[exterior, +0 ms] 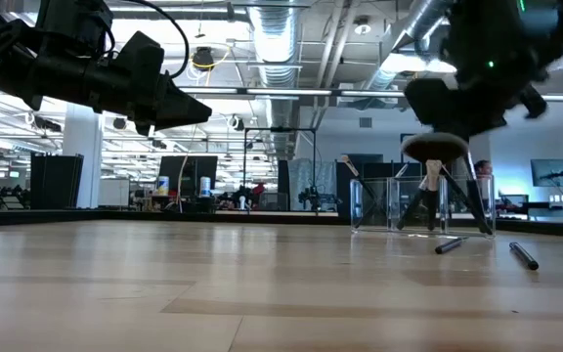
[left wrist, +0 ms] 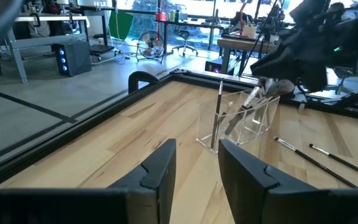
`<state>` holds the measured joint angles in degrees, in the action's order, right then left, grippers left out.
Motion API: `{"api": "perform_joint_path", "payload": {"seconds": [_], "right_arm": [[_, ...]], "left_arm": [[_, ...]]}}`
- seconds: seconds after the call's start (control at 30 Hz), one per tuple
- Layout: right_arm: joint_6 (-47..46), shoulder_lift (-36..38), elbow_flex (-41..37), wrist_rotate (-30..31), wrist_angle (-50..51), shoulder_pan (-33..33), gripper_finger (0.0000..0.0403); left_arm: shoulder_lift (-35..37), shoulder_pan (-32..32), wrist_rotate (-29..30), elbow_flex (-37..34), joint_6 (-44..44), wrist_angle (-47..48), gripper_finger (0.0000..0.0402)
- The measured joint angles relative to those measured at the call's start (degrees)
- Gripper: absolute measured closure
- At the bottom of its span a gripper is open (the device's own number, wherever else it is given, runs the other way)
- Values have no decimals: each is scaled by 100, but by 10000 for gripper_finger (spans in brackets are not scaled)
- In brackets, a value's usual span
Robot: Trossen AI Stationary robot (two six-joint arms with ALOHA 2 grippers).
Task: Pick & Place Makeup Brushes
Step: Put the black powder brush into the makeup organizer, then put the black eyeshadow brush into the makeup organizer
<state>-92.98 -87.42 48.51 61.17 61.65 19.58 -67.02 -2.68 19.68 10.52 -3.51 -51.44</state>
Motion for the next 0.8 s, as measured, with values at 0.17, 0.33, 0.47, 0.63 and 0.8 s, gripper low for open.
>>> {"api": "perform_joint_path", "payload": {"seconds": [0.17, 0.33, 0.47, 0.63, 0.8], "right_arm": [[1302, 0, 857, -396, -234, 173, 299], [1090, 2, 1234, -1805, -562, 339, 299], [196, -86, 1240, -2663, -833, 598, 299], [-807, -480, 1238, -3985, -939, 987, 298], [-2068, -1018, 1238, -4367, -960, 1232, 298]], "left_arm": [[0, 0, -63, 0, -23, 0, 285], [0, 2, -418, 0, -44, 0, 285], [0, 5, -455, 0, -44, 0, 285], [0, 11, -459, 0, -42, 16, 285], [-37, 11, -459, -2, -37, 42, 285]]}}
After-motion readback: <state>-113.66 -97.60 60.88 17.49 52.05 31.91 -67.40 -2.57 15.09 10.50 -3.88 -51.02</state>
